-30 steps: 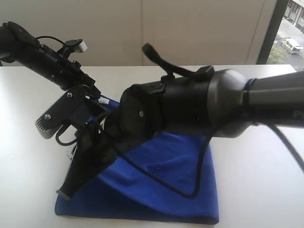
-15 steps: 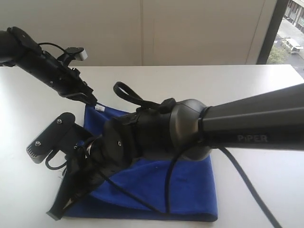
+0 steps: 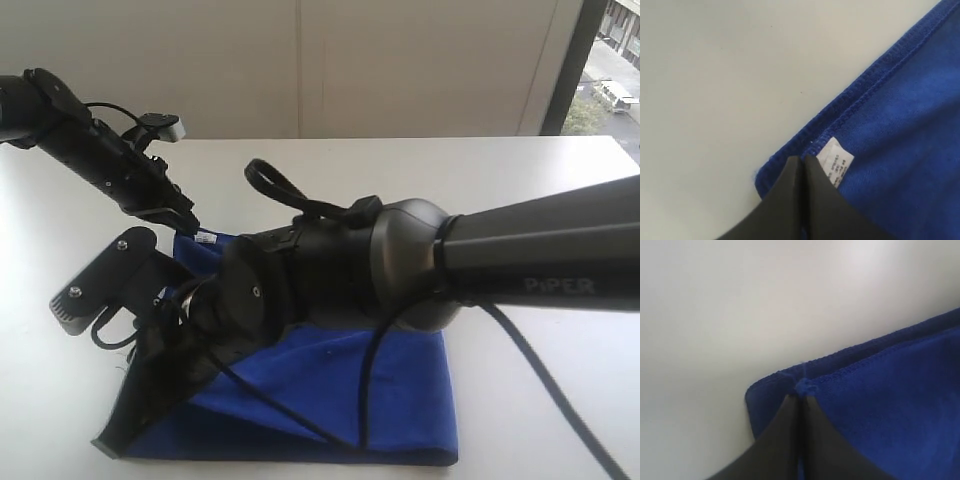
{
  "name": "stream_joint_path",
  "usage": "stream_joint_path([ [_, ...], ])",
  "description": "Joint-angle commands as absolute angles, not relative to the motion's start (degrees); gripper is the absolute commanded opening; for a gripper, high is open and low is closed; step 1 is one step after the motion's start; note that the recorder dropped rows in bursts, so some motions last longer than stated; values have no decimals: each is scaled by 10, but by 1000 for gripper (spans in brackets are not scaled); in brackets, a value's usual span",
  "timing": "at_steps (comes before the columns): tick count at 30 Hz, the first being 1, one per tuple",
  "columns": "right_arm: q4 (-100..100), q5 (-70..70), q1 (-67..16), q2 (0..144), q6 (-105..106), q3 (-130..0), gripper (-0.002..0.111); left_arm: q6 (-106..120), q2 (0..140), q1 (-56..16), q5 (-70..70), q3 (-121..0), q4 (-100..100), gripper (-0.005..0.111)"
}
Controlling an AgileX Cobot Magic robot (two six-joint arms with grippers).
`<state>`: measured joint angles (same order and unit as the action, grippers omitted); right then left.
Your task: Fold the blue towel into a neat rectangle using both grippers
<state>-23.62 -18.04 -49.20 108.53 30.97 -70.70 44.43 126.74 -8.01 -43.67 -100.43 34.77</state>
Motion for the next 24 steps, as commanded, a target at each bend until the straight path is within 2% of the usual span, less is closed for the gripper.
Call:
stream_joint_path([
  [1,-238,-196,-499,1067,322,-707,0,435,1267,-83,-437,-1007,351,0],
  [24,-240,-169,-533,1115,332,-707,0,419,1253,-83,-416,-1007,268,0],
])
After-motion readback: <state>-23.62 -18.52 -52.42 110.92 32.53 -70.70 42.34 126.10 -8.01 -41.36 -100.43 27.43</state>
